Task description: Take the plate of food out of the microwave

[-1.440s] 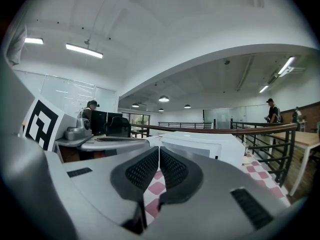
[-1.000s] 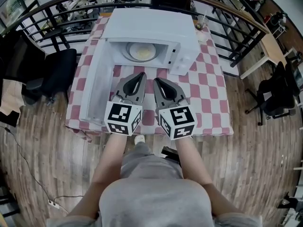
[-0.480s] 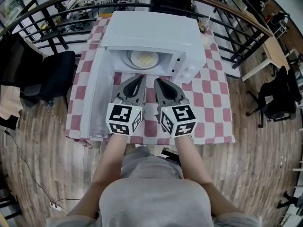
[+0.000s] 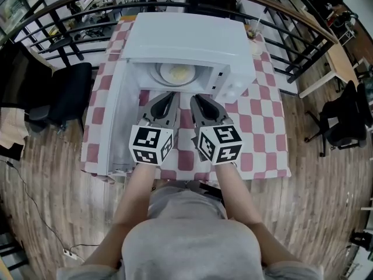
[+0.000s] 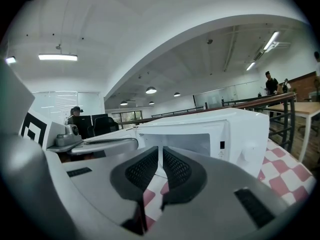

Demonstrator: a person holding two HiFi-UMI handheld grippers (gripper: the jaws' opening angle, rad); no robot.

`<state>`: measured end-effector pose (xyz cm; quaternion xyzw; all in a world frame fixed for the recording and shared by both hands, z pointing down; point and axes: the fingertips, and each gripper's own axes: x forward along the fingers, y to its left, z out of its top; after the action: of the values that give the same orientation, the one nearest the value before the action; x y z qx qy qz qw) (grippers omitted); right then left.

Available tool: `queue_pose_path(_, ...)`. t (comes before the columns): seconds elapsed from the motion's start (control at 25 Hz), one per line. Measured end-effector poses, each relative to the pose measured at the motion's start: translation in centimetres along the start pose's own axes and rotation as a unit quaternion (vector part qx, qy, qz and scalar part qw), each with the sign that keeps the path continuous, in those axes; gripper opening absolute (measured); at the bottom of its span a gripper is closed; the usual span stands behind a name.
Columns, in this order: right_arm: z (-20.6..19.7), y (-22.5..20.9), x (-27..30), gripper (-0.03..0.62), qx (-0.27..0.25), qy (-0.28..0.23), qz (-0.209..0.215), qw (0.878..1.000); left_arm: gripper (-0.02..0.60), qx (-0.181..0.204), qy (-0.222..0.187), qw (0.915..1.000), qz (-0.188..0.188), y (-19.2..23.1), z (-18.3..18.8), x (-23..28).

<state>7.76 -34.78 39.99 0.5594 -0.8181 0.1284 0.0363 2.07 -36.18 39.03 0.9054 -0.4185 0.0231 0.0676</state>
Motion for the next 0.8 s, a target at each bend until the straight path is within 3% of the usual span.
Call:
queue_pose_path(0.2, -0.5, -0.4, 0.4, 0.033, 0.008, 0.006, 0.004, 1.000, 0.000, -0.003, 0.009, 0.9999, 0.009, 0.2, -0.5, 0.0)
queue_pose_path(0.44, -0.7, -1.1, 1.9, 0.280, 0.054, 0.004, 0.029, 0.998, 0.000, -0.012, 0.012, 0.9994, 0.029, 1.0, -0.5, 0.5)
queue_pose_path(0.6, -2.0, -1.5, 3.0, 0.295, 0.105, 0.027, 0.042, 0.993, 0.000, -0.019, 0.014, 0.9988, 0.043, 1.8, -0.7, 0.7)
queue_pose_path(0.8, -3.3, -1.9, 4.6, 0.291, 0.112, 0.045, 0.038, 0.992, 0.000, -0.032, 0.017, 0.9979, 0.054, 2.8, -1.2, 1.1)
